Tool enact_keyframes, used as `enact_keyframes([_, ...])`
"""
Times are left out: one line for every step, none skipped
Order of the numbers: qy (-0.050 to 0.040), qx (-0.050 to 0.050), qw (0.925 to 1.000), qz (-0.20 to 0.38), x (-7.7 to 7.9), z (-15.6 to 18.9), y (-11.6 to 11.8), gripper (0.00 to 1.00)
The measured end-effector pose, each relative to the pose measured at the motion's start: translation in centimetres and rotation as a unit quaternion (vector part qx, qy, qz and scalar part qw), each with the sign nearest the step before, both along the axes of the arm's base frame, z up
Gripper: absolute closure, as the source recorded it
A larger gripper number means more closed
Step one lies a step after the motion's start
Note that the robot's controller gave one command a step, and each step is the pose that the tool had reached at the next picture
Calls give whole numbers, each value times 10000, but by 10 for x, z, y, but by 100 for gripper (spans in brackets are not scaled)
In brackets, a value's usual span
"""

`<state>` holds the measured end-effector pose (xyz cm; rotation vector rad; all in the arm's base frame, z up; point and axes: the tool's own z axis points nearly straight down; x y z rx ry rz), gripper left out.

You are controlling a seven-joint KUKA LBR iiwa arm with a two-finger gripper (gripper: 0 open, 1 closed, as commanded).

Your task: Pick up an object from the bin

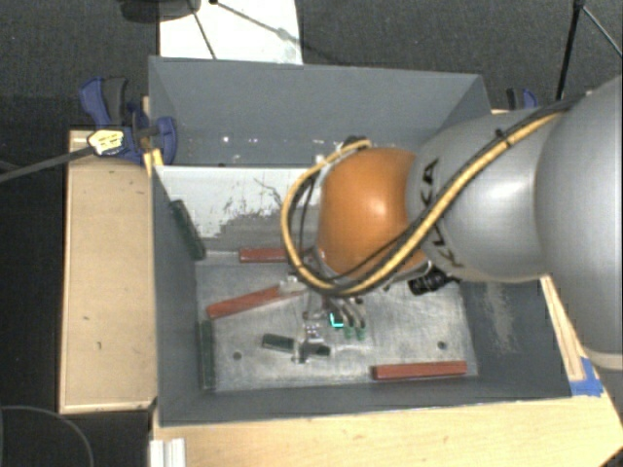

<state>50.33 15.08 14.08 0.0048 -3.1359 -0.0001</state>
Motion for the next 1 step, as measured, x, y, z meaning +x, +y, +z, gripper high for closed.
enact_keyframes([-35,5,10000,-22,2,3,-1,0])
